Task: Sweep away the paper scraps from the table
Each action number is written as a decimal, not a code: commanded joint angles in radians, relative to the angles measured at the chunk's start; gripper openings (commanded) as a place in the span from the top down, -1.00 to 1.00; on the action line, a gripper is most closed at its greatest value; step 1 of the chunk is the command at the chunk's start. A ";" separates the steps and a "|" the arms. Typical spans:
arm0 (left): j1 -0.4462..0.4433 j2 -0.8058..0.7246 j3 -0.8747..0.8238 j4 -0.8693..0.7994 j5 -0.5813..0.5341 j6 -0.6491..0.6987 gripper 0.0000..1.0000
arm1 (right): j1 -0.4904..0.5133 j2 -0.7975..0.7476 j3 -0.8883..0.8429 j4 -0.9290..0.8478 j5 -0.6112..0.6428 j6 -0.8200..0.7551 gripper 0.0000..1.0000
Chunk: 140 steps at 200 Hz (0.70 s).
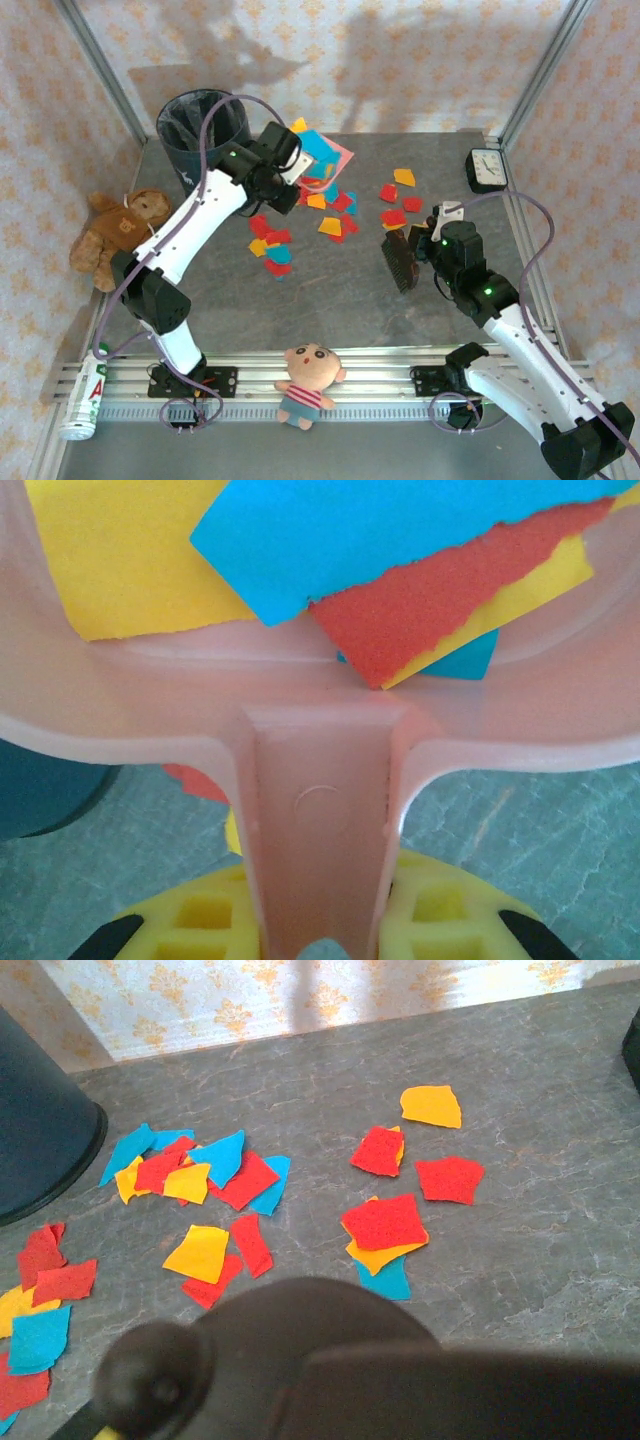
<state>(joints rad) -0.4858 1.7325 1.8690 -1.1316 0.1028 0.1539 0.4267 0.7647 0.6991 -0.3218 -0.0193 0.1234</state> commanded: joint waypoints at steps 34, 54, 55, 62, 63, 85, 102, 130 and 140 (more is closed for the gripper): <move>0.103 0.040 0.181 -0.095 -0.004 -0.030 1.00 | 0.006 0.011 0.018 0.042 -0.005 0.014 1.00; 0.133 0.067 0.232 -0.099 -0.034 -0.028 1.00 | 0.006 0.025 0.023 0.039 -0.010 0.018 1.00; 0.134 0.068 0.233 -0.100 -0.035 -0.028 1.00 | 0.007 0.025 0.025 0.038 -0.010 0.018 1.00; 0.145 0.081 0.255 -0.106 -0.035 -0.024 1.00 | 0.006 0.030 0.030 0.033 -0.010 0.019 1.00; 0.146 0.082 0.259 -0.108 -0.035 -0.024 1.00 | 0.006 0.031 0.030 0.032 -0.010 0.019 1.00; 0.183 0.130 0.347 -0.139 -0.026 -0.022 1.00 | 0.006 0.042 0.036 0.025 -0.014 0.018 1.00; 0.213 0.167 0.411 -0.159 -0.001 -0.024 1.00 | 0.007 0.045 0.035 0.027 -0.014 0.020 1.00; 0.263 0.235 0.489 -0.167 0.048 -0.047 1.00 | 0.007 0.047 0.034 0.025 -0.014 0.023 1.00; 0.281 0.254 0.517 -0.175 0.074 -0.056 1.00 | 0.007 0.047 0.034 0.022 -0.014 0.024 1.00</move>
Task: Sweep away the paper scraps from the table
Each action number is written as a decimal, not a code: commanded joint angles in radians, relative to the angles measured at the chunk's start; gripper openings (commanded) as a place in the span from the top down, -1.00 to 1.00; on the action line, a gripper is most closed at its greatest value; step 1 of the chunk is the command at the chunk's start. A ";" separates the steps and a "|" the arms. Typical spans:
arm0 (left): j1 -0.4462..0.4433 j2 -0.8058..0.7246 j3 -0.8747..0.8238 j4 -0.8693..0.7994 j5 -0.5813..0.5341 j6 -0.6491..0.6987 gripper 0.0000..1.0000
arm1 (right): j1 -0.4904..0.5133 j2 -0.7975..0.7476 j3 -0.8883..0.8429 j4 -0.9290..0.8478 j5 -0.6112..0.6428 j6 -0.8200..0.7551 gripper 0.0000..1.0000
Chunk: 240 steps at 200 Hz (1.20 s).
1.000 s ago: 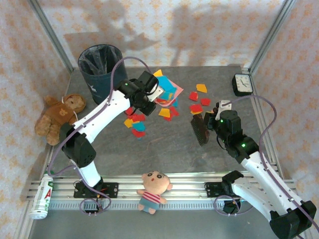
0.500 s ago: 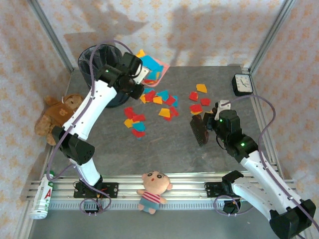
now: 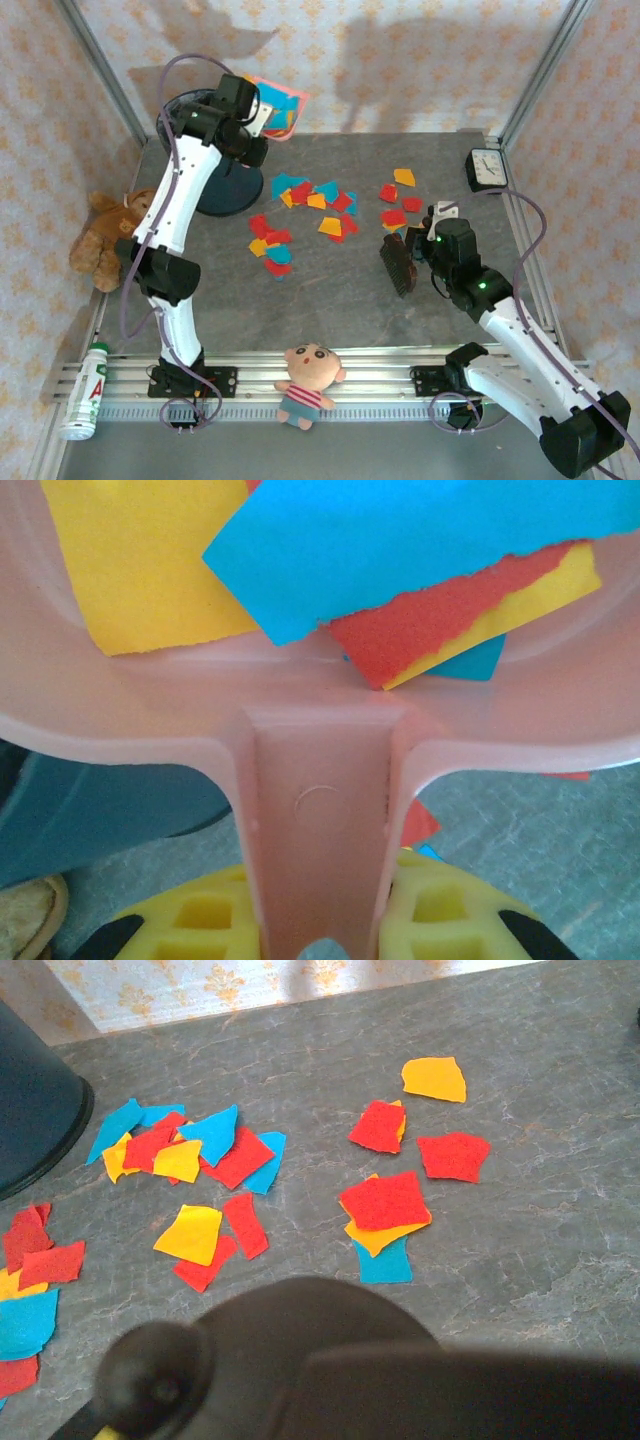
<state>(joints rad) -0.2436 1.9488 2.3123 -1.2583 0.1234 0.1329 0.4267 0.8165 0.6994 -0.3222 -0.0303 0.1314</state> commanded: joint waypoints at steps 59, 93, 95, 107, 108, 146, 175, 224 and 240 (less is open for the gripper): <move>0.145 0.080 0.122 -0.022 0.224 -0.127 1.00 | 0.006 0.000 0.039 0.015 -0.011 0.024 1.00; 0.181 0.081 0.121 -0.006 0.282 -0.162 1.00 | 0.006 0.001 0.040 0.012 -0.010 0.024 1.00; 0.182 0.081 0.121 -0.006 0.284 -0.164 1.00 | 0.006 0.001 0.040 0.011 -0.009 0.023 1.00; 0.190 0.083 0.120 -0.002 0.291 -0.177 1.00 | 0.006 0.003 0.038 0.012 -0.009 0.025 1.00; 0.191 0.084 0.121 -0.002 0.291 -0.179 1.00 | 0.006 0.003 0.038 0.012 -0.009 0.025 1.00; 0.220 0.097 0.122 0.009 0.355 -0.239 1.00 | 0.007 0.003 0.038 0.008 -0.013 0.028 1.00; 0.229 0.095 0.122 0.018 0.374 -0.287 1.00 | 0.006 0.003 0.035 0.006 -0.010 0.028 1.00; 0.247 0.095 0.109 0.042 0.473 -0.377 1.00 | 0.007 0.000 0.031 0.003 -0.009 0.033 1.00; 0.247 0.084 0.088 0.064 0.486 -0.397 1.00 | 0.007 0.000 0.029 0.005 -0.011 0.035 1.00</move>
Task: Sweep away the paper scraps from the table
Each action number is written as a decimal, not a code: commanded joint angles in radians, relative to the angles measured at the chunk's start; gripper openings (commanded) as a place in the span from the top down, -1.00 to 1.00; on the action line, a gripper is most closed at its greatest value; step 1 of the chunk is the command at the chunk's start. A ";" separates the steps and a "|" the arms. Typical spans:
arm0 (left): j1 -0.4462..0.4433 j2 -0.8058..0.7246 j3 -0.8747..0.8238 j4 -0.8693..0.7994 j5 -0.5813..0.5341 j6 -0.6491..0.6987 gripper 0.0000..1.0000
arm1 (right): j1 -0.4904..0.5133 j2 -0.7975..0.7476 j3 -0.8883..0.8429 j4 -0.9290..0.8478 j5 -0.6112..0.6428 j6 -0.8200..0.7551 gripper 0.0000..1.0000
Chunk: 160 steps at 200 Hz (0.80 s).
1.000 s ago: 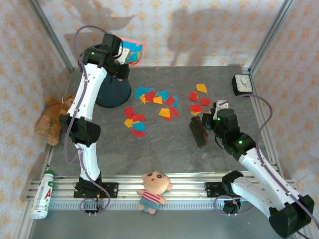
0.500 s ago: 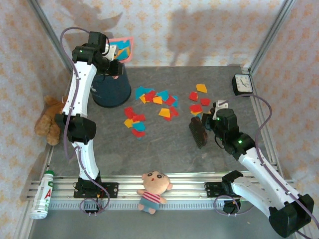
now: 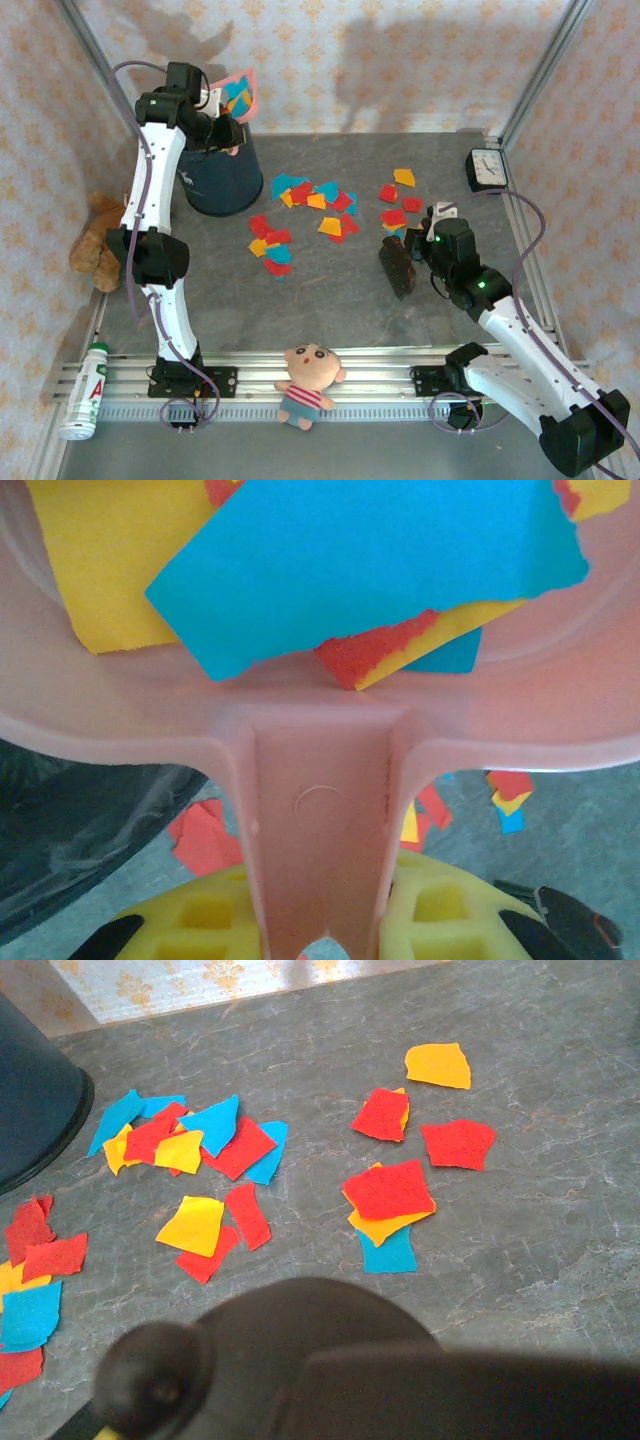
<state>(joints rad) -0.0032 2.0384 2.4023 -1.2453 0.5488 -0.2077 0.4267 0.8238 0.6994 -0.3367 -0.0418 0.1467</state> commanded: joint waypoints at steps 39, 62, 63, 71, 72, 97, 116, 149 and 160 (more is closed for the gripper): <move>0.011 -0.051 -0.106 0.171 0.130 -0.142 1.00 | 0.007 -0.010 0.023 0.017 0.002 0.022 1.00; 0.019 -0.082 -0.163 0.247 0.152 -0.196 1.00 | 0.007 -0.014 0.022 0.012 0.002 0.022 1.00; 0.020 -0.084 -0.166 0.251 0.153 -0.200 1.00 | 0.007 -0.013 0.022 0.012 0.002 0.021 1.00; 0.025 -0.093 -0.187 0.278 0.165 -0.222 1.00 | 0.006 -0.015 0.021 0.011 0.003 0.022 1.00; 0.025 -0.093 -0.191 0.282 0.166 -0.225 1.00 | 0.006 -0.015 0.020 0.011 0.003 0.021 1.00; 0.031 -0.113 -0.231 0.336 0.192 -0.266 1.00 | 0.006 -0.018 0.017 0.010 0.004 0.022 1.00; 0.033 -0.122 -0.253 0.355 0.198 -0.279 1.00 | 0.006 -0.020 0.014 0.011 0.004 0.023 1.00; 0.037 -0.170 -0.304 0.421 0.233 -0.321 1.00 | 0.006 -0.021 0.011 0.013 0.006 0.023 1.00; 0.037 -0.182 -0.318 0.443 0.240 -0.359 1.00 | 0.006 -0.022 0.009 0.013 0.004 0.024 1.00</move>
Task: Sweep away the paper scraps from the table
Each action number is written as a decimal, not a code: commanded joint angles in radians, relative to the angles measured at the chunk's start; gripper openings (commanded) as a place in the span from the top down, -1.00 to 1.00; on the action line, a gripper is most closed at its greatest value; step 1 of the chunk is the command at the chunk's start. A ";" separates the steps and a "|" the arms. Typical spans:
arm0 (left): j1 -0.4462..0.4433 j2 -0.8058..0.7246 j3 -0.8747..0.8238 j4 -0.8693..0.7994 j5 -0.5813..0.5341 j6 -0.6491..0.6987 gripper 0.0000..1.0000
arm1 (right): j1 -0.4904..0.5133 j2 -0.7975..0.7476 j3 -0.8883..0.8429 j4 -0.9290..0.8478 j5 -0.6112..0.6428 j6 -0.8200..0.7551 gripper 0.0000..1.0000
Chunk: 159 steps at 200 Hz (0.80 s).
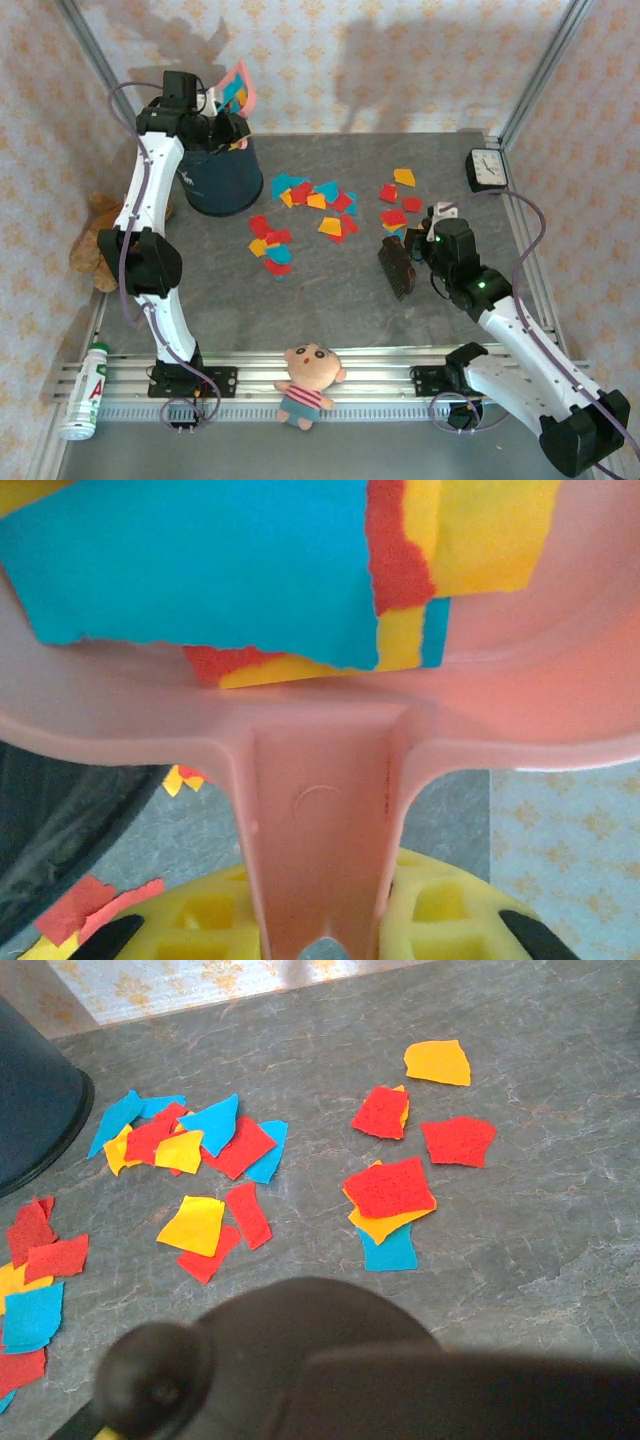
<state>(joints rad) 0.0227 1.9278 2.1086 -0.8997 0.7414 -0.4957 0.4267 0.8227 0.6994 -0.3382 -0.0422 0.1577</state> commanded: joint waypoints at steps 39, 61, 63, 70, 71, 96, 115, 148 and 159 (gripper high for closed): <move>0.017 -0.100 -0.088 0.199 0.090 -0.152 1.00 | 0.007 -0.020 0.008 0.016 0.002 0.013 1.00; 0.017 -0.111 -0.124 0.252 0.108 -0.193 1.00 | 0.007 -0.022 0.006 0.016 0.002 0.015 1.00; 0.017 -0.113 -0.127 0.258 0.109 -0.197 1.00 | 0.007 -0.022 0.006 0.016 0.003 0.014 1.00; 0.018 -0.119 -0.145 0.277 0.110 -0.210 1.00 | 0.007 -0.022 0.005 0.016 0.001 0.014 1.00; 0.018 -0.121 -0.147 0.279 0.110 -0.211 1.00 | 0.007 -0.022 0.005 0.015 0.001 0.014 1.00; 0.020 -0.134 -0.192 0.341 0.120 -0.260 1.00 | 0.007 -0.023 0.004 0.016 0.001 0.017 1.00; 0.020 -0.145 -0.236 0.421 0.142 -0.321 1.00 | 0.007 -0.023 0.004 0.016 0.000 0.017 1.00; 0.022 -0.168 -0.312 0.554 0.157 -0.425 1.00 | 0.006 -0.025 0.002 0.013 0.002 0.016 1.00; 0.023 -0.170 -0.328 0.587 0.168 -0.453 1.00 | 0.006 -0.025 0.002 0.013 0.002 0.016 1.00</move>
<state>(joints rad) 0.0357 1.8187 1.8065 -0.4778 0.8635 -0.8509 0.4267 0.8219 0.6994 -0.3382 -0.0444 0.1612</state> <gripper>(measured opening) 0.218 0.250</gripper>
